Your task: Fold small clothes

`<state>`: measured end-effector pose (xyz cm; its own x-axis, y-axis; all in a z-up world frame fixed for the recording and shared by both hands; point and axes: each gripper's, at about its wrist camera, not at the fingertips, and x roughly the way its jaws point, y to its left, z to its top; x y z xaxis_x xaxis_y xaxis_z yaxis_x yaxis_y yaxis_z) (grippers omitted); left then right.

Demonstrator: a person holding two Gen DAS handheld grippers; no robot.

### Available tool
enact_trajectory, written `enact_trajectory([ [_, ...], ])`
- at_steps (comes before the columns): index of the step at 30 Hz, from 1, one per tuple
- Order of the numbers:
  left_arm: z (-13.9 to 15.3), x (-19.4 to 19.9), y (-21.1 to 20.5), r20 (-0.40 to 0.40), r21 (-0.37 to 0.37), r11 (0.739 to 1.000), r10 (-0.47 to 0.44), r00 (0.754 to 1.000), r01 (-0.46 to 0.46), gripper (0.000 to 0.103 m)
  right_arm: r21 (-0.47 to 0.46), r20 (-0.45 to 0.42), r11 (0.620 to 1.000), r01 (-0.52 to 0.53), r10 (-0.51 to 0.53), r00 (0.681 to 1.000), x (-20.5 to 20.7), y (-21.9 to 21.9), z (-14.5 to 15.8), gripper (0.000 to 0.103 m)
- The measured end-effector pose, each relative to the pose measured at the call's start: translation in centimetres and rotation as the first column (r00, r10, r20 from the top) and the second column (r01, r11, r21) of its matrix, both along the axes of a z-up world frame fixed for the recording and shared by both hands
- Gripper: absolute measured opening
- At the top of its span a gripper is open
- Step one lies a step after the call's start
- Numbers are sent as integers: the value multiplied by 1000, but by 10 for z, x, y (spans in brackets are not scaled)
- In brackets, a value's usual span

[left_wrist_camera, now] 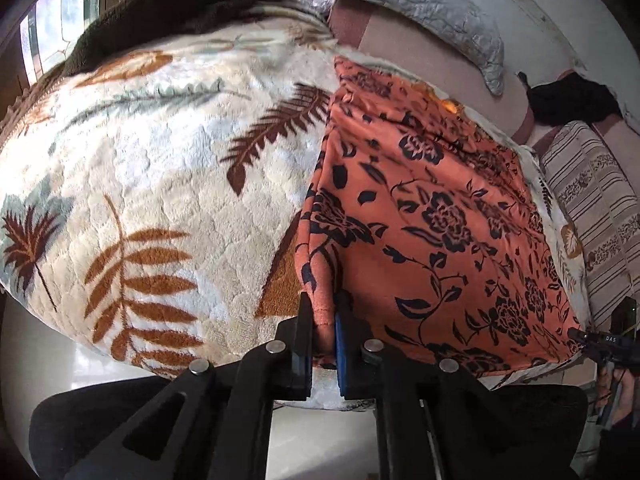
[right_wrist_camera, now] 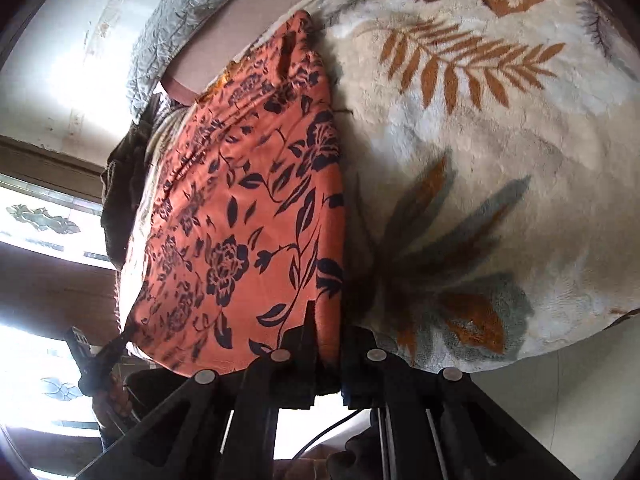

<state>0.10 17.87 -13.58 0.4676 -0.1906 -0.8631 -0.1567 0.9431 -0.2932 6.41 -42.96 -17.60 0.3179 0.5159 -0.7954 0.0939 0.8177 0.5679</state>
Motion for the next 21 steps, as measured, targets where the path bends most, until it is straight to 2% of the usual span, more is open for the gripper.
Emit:
enact_trajectory([
  [2,-25,5,-5,-83,23,1000,1,997,1,13,20,-91,1000,10,-8,996,6,0,-26,13],
  [3,-27,4,-6,-69,25,1000,6,998,-4,14,56,-118,998,28,-21,993,8,-2,-34,13],
  [5,-22,2,-8,-58,31,1000,-5,998,7,17,87,-89,995,49,-41,995,7,-8,-29,17],
  [7,-23,2,-9,-45,48,999,-21,999,23,16,66,-86,998,13,-7,996,8,-8,-30,18],
  [10,-22,0,-7,-49,40,999,-21,999,23,8,75,-106,997,7,1,994,10,-10,-33,8],
  [14,6,-6,-4,19,42,999,-14,1000,13,8,85,-3,996,14,-14,1000,8,-14,-1,8],
  [15,1,-4,-2,4,32,999,-6,1000,6,8,73,-8,997,9,-8,1000,9,-14,-2,8],
  [17,-25,2,0,-89,28,1000,0,996,2,8,44,-86,999,-5,9,996,13,-15,-24,8],
  [18,-30,4,0,-96,24,1000,4,995,-2,8,69,-118,998,4,4,993,14,-17,-35,7],
  [19,-24,5,-1,-94,33,999,-1,996,5,8,88,-115,996,17,-7,993,14,-20,-35,7],
  [21,-3,3,-4,-20,39,999,-9,1000,10,8,76,-44,997,7,-3,999,13,-19,-14,7],
])
